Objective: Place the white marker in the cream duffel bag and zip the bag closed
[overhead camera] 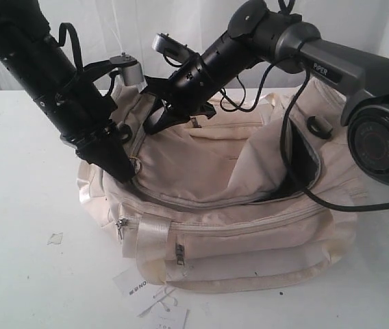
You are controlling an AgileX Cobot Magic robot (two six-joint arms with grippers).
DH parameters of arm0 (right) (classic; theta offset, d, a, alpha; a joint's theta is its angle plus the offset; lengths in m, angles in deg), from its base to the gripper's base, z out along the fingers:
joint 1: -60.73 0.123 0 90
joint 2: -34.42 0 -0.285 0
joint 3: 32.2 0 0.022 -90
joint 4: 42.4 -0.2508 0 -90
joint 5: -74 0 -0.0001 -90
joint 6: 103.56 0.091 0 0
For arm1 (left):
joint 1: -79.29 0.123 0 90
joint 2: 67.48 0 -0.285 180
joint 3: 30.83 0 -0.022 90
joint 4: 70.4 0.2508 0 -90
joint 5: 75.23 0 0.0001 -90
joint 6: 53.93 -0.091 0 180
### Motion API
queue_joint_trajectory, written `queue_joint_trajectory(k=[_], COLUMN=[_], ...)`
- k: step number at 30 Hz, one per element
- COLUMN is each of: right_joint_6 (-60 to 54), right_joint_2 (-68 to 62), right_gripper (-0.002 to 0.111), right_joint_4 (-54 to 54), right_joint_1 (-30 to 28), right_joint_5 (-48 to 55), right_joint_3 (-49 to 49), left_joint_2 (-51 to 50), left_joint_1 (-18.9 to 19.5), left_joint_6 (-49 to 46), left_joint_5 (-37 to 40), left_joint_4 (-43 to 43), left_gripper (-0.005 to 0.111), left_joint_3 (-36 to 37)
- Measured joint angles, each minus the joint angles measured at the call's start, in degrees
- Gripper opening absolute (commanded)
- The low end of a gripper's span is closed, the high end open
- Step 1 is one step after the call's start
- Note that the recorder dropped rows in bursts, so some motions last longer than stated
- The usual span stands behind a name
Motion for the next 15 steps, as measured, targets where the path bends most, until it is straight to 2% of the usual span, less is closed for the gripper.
queue_joint_trajectory(k=[4,6,12,15], right_joint_6=[-1.3,-4.2,-8.9,-10.3], right_joint_2=[0.0,0.0,0.3,1.0], right_gripper=[0.003,0.011,0.048,0.053], right_joint_4=[-0.4,-0.5,0.1,1.2], right_joint_1=[-0.7,-0.8,-0.9,-0.9], right_joint_5=[0.9,1.0,0.9,0.8], right_joint_3=[0.0,0.0,0.0,0.0], left_joint_2=[0.0,0.0,0.0,0.0], left_joint_1=[0.0,0.0,0.0,0.0], left_joint_6=[-0.4,-0.4,-0.8,-0.9], left_joint_5=[0.0,0.0,0.0,0.0], left_joint_4=[0.0,0.0,0.0,-0.1], left_gripper=[0.0,0.0,0.0,0.0], left_joint_3=[0.0,0.0,0.0,0.0])
